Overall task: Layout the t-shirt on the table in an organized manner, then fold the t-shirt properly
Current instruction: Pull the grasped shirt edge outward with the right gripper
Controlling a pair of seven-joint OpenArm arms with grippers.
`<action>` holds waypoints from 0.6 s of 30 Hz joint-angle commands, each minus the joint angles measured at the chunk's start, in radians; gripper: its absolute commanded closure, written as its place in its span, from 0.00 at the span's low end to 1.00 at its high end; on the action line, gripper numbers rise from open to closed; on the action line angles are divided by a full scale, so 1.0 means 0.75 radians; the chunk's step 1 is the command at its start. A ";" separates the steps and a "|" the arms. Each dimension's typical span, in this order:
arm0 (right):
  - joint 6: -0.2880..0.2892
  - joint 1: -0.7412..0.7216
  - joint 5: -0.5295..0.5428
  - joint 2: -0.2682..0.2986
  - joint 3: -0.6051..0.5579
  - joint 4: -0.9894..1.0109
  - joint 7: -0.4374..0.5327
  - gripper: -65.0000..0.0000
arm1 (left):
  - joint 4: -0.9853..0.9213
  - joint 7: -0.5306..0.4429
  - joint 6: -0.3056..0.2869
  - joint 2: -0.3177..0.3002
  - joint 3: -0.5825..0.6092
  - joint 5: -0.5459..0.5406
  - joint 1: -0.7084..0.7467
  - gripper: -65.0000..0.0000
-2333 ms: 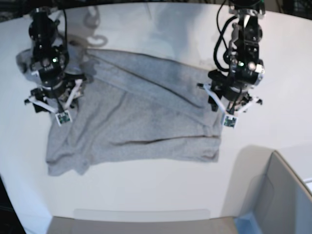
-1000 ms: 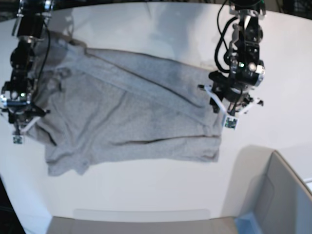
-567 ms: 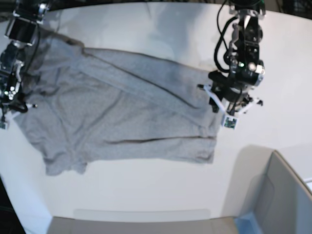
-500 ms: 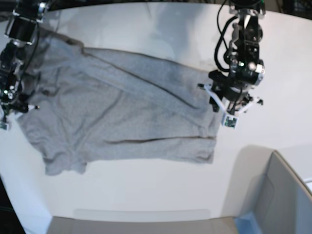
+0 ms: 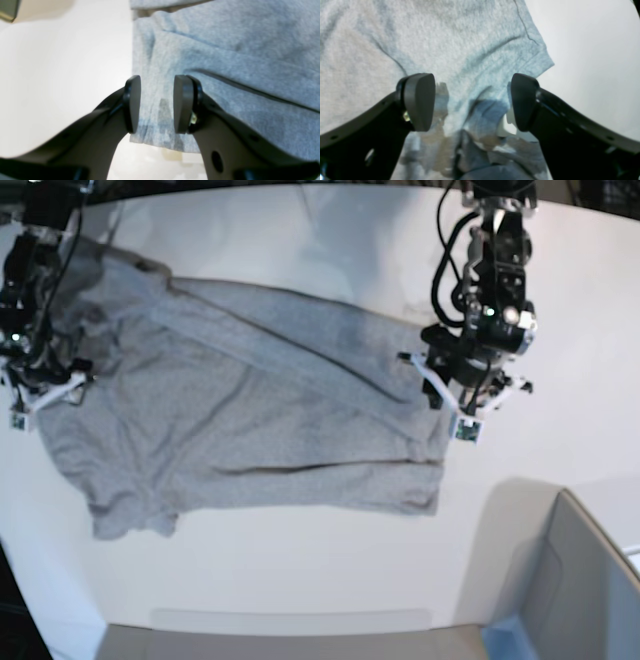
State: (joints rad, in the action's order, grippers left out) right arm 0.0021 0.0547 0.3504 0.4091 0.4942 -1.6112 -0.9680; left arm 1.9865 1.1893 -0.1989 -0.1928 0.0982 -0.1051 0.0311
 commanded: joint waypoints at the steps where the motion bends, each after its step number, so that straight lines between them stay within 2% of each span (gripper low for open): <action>1: 0.008 0.014 0.017 0.024 0.009 -0.087 0.038 0.28 | 0.020 -0.024 0.002 0.004 -0.001 0.000 -0.018 0.68; 5: 0.004 0.102 0.164 0.020 0.011 -0.263 0.132 0.28 | 0.020 -0.024 0.002 0.007 -0.001 0.000 -0.020 0.68; 7: 0.004 0.100 0.156 0.018 0.017 -0.259 0.173 0.28 | 0.020 -0.024 0.002 0.017 -0.001 0.000 -0.022 0.68; 10: 0.004 0.061 0.035 -0.029 0.021 -0.232 0.209 0.28 | 0.022 -0.022 0.002 0.033 -0.001 0.000 -0.022 0.68; 14: 0.004 0.002 -0.223 -0.152 0.027 -0.230 0.179 0.28 | 0.022 -0.022 0.002 0.033 -0.001 0.000 -0.018 0.68; 16: 0.011 0.010 -0.350 -0.158 -0.026 -0.232 0.136 0.28 | 0.024 -0.022 0.002 0.033 -0.001 0.000 -0.018 0.68; 18: 0.004 0.045 -0.413 -0.131 -0.151 -0.250 0.183 0.28 | 0.024 -0.022 0.002 0.033 -0.001 0.000 -0.018 0.68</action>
State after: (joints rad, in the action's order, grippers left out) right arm -0.0002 0.1001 0.0227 0.3035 0.3748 -1.7725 -0.8577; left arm 1.9858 1.1923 -0.1993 -0.1658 0.0982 -0.1051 0.0299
